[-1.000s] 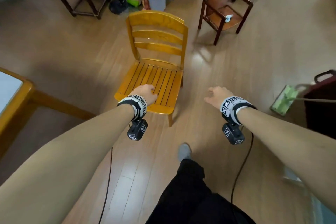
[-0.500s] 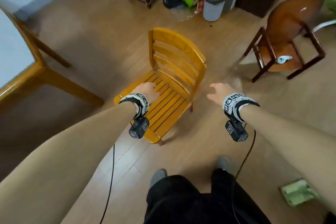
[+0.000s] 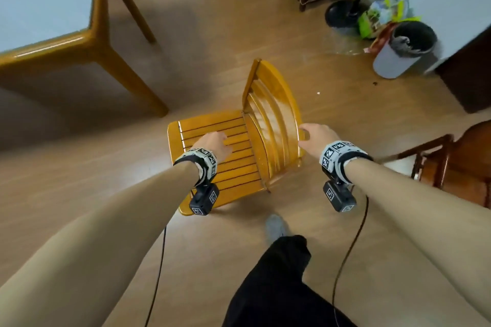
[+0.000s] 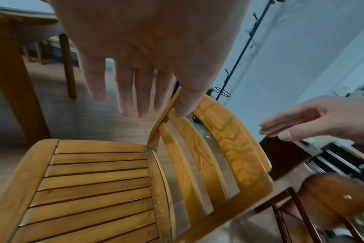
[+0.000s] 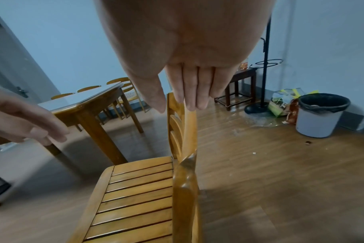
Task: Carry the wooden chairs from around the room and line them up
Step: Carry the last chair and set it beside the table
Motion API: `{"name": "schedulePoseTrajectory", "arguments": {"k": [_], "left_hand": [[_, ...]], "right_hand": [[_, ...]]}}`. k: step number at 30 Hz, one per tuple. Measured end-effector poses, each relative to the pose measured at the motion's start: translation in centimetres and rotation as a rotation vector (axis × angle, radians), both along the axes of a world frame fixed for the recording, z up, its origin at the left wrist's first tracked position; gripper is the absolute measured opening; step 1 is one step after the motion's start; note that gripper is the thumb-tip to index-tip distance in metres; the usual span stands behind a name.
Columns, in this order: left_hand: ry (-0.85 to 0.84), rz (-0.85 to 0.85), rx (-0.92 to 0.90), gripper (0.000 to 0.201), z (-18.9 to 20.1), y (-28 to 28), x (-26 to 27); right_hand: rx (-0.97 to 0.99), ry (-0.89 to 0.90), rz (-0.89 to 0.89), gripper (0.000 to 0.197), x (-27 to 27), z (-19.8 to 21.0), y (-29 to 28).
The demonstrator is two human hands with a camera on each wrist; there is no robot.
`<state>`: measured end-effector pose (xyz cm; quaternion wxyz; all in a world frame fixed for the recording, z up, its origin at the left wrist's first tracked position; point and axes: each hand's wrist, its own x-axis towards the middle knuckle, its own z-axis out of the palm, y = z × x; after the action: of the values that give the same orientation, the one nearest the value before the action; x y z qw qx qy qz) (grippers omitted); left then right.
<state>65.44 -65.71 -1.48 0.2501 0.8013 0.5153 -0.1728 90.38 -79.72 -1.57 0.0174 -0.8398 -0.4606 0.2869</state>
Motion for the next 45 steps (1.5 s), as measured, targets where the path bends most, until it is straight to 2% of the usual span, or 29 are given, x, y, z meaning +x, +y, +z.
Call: {"name": "schedulePoseTrajectory", "arguments": {"k": [5, 12, 18, 22, 26, 31, 33, 40, 43, 45], "left_hand": [[-0.023, 0.133, -0.025, 0.049, -0.8, 0.9, 3.6], [-0.063, 0.322, -0.032, 0.051, -1.0, 2.1, 5.6], [-0.08, 0.579, -0.034, 0.054, -1.8, 1.7, 7.7], [-0.102, 0.82, -0.043, 0.053, -2.6, -1.3, 10.8], [-0.108, 0.998, -0.12, 0.056, -4.0, -6.1, 15.3], [-0.158, 1.189, -0.248, 0.067, -5.4, -10.4, 20.5], [-0.18, 1.216, -0.259, 0.068, -5.7, -10.5, 21.9], [-0.191, 1.116, -0.233, 0.061, -6.4, -8.5, 25.6], [-0.19, 1.177, -0.186, 0.059, -7.4, -8.3, 26.3], [-0.168, 1.188, -0.186, 0.049, -7.8, -8.0, 26.3]], "right_hand": [[0.002, -0.006, 0.156, 0.054, 4.3, -0.4, 3.9], [0.0, -0.012, 0.383, 0.055, 8.0, -1.0, 10.4], [0.083, -0.008, 0.707, 0.055, 10.8, -3.1, 18.1], [0.093, 0.023, 0.922, 0.054, 11.5, -4.2, 21.9], [0.053, 0.014, 1.109, 0.055, 12.9, -5.0, 23.0], [0.131, -0.041, 1.331, 0.038, 14.1, -5.8, 24.0], [0.133, -0.085, 1.39, 0.038, 14.5, -6.3, 24.5], [0.203, -0.238, 1.605, 0.032, 13.3, -7.3, 26.4], [0.234, -0.294, 1.698, 0.037, 13.1, -8.3, 27.2], [0.261, -0.3, 1.736, 0.043, 13.1, -8.8, 27.7]]}}
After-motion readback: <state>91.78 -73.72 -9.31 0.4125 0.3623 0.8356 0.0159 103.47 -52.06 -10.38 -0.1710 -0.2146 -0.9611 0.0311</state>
